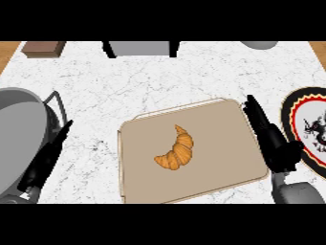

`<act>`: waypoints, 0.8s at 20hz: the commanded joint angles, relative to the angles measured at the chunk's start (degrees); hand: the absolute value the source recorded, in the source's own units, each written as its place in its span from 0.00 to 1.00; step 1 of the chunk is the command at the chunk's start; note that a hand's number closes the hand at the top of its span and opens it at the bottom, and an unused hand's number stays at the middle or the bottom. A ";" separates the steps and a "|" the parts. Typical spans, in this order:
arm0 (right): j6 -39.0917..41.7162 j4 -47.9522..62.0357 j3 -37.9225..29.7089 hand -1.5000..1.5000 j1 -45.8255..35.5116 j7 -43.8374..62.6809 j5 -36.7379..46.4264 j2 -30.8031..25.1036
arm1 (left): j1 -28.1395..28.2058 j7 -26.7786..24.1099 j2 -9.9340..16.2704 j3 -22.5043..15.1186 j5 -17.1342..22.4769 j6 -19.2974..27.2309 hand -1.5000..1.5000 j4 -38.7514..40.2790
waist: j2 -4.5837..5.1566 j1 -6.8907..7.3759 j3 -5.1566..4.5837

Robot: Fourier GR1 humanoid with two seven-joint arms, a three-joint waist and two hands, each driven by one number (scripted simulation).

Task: Pick the croissant from the tray and place it in the plate

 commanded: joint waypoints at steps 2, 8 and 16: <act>-5.56 -4.74 -6.03 1.00 -0.20 0.40 -0.20 -0.93 | 1.82 1.26 -2.85 2.68 3.86 0.10 0.50 -2.10 | -0.26 -0.29 -1.15; -25.58 -3.47 -12.88 1.00 2.53 8.12 18.01 -8.72 | 3.35 0.98 -12.13 5.55 13.77 0.36 0.50 -3.78 | -0.35 -2.86 -2.07; -45.68 -22.98 -0.03 0.00 15.76 5.66 31.21 12.10 | 2.43 4.52 -15.13 4.85 14.57 0.82 0.50 -7.12 | -0.26 -0.82 -1.20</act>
